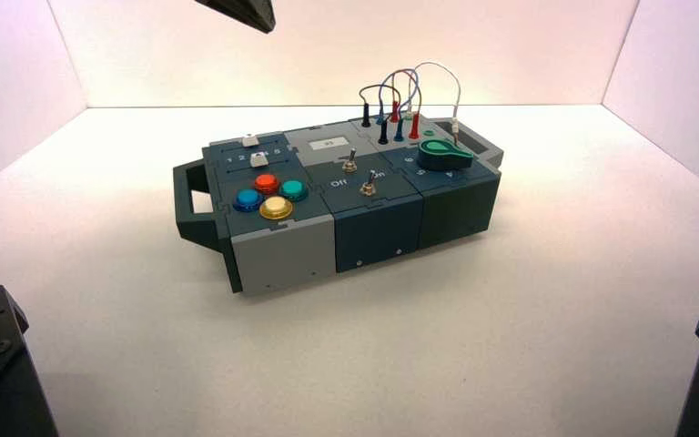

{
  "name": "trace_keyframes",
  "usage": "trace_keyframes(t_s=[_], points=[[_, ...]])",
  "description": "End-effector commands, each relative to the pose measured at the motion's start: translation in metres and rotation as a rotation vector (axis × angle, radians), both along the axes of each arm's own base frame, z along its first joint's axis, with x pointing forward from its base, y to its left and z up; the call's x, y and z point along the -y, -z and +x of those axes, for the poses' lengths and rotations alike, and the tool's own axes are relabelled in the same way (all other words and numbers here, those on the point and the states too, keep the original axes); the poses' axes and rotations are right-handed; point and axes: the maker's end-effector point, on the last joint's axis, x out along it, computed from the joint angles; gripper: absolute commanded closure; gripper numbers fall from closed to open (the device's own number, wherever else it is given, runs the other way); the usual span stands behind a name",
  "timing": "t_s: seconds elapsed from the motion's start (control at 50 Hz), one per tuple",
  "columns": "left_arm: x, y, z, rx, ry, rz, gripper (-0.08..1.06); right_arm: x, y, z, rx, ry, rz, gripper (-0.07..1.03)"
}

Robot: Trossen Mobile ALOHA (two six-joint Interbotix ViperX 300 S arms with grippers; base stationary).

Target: Open both grippers.

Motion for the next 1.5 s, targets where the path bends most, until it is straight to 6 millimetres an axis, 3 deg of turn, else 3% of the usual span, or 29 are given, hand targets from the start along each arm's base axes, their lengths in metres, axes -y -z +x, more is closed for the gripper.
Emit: trace_keyframes(t_s=[0.02,0.56,0.62,0.66,0.74,0.8,0.86,0.9,1.04,1.5], points=[[0.001,-0.013,0.007,0.031,-0.009,-0.018,1.01,-0.001,-0.006,0.002,0.015,-0.003,0.004,0.98],[0.002,-0.007,0.007,0.013,-0.008,-0.011,1.01,0.0,-0.007,0.001,0.025,-0.003,0.001,0.97],[0.002,-0.007,0.007,0.01,-0.007,-0.01,1.01,0.0,-0.008,0.0,0.03,-0.005,0.0,0.92],[0.002,-0.006,0.008,0.011,-0.007,-0.009,1.0,0.0,-0.009,0.0,0.035,-0.006,-0.002,0.82],[0.003,-0.009,0.009,0.023,-0.01,-0.014,0.85,0.0,-0.009,-0.001,0.037,-0.007,-0.004,0.6],[0.003,-0.011,0.009,0.024,-0.01,-0.016,0.56,0.0,-0.007,0.0,0.033,-0.007,-0.006,0.41],[0.003,-0.011,0.01,0.021,-0.012,-0.017,0.11,0.0,-0.005,0.0,0.024,-0.006,-0.007,0.21],[0.002,-0.01,0.01,0.02,-0.011,-0.013,-0.04,0.0,-0.001,0.001,0.009,-0.008,-0.011,0.09],[0.0,-0.007,0.009,0.003,0.006,0.007,-0.05,0.0,0.0,0.002,0.003,-0.007,-0.011,-0.01],[0.005,-0.014,0.021,0.033,0.018,0.007,-0.05,0.002,-0.003,-0.003,0.043,0.006,-0.003,-0.02]])
